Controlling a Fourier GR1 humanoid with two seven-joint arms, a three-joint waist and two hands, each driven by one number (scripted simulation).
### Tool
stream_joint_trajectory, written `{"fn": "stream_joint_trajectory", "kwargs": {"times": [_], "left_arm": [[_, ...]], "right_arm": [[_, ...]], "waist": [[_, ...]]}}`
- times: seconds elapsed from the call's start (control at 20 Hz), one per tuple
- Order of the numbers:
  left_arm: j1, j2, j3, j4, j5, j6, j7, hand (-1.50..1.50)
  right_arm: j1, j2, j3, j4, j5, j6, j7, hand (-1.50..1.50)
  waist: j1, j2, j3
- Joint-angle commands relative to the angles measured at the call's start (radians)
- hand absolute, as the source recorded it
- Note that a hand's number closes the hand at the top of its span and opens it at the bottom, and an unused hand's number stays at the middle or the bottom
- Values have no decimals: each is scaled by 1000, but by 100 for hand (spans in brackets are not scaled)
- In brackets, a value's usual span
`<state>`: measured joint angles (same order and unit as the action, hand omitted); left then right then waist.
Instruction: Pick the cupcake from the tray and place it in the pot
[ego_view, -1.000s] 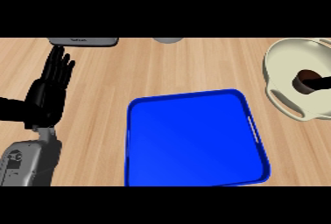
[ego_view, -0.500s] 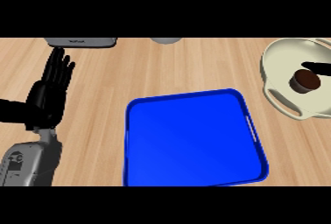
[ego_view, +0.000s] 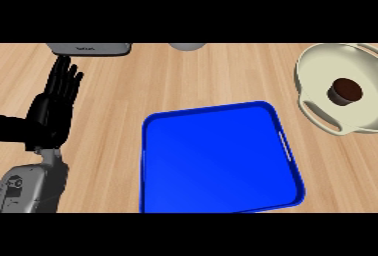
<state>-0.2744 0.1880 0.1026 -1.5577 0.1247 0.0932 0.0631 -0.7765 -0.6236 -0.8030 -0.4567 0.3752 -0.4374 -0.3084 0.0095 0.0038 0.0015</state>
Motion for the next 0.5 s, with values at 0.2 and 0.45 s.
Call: {"fn": "stream_joint_trajectory", "kwargs": {"times": [0.2,0.45], "left_arm": [[37,-8,3,-72,-7,20,27,0],[-57,-17,12,80,-16,10,-14,0]], "right_arm": [[208,-64,-93,-55,-176,154,-153,-150],[240,-130,-98,-31,-240,202,-161,-150]], "waist": [[-11,-5,-1],[-11,-1,-1]]}}
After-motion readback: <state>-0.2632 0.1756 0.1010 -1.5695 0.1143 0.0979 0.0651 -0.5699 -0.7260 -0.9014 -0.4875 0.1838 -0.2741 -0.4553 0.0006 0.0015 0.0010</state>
